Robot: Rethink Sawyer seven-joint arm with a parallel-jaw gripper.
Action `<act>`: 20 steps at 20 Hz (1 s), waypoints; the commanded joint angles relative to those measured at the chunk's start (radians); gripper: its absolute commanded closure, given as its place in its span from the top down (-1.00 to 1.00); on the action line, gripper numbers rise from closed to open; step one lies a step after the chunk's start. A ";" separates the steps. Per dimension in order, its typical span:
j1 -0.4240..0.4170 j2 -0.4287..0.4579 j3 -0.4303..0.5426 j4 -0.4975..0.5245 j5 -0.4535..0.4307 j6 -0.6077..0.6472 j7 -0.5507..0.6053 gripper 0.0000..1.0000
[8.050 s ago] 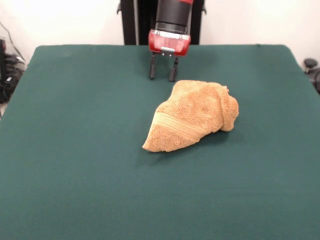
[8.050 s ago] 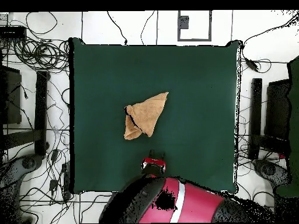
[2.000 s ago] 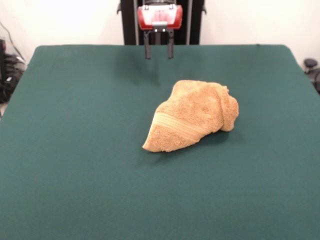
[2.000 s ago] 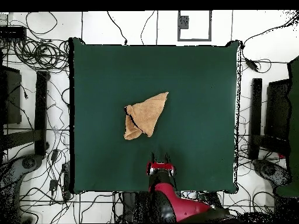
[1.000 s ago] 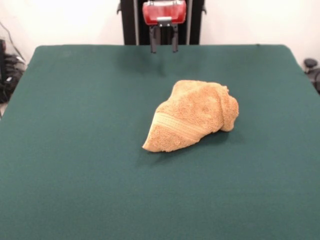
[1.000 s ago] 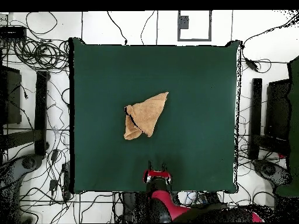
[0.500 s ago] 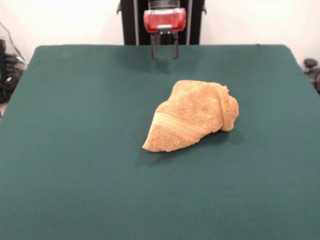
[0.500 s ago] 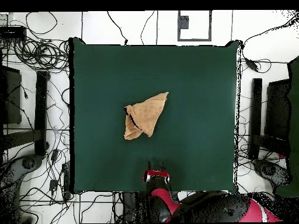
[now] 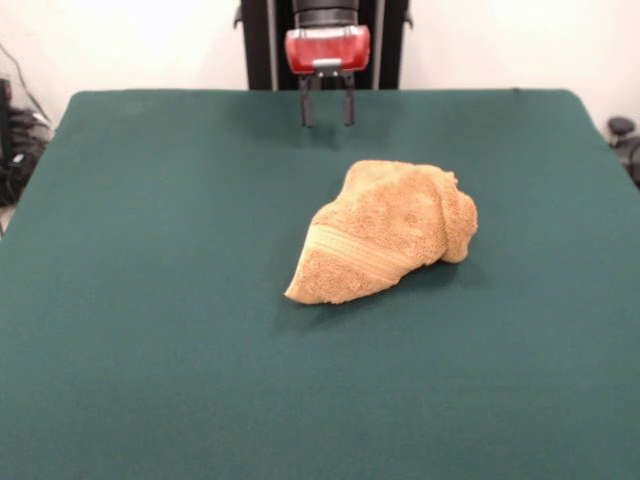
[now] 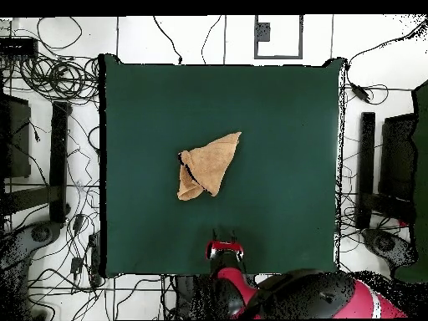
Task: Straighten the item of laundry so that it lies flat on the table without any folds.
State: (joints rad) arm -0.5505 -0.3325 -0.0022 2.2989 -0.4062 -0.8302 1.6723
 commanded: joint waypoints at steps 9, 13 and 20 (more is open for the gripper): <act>-0.009 0.022 -0.015 -0.043 -0.002 -0.201 0.226 1.00; -0.014 0.071 -0.046 -0.031 -0.015 -0.283 0.229 1.00; -0.046 0.140 -0.090 -0.016 -0.052 -0.391 0.226 1.00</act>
State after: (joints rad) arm -0.6094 -0.2461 -0.0927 2.3164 -0.4576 -1.1299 1.6723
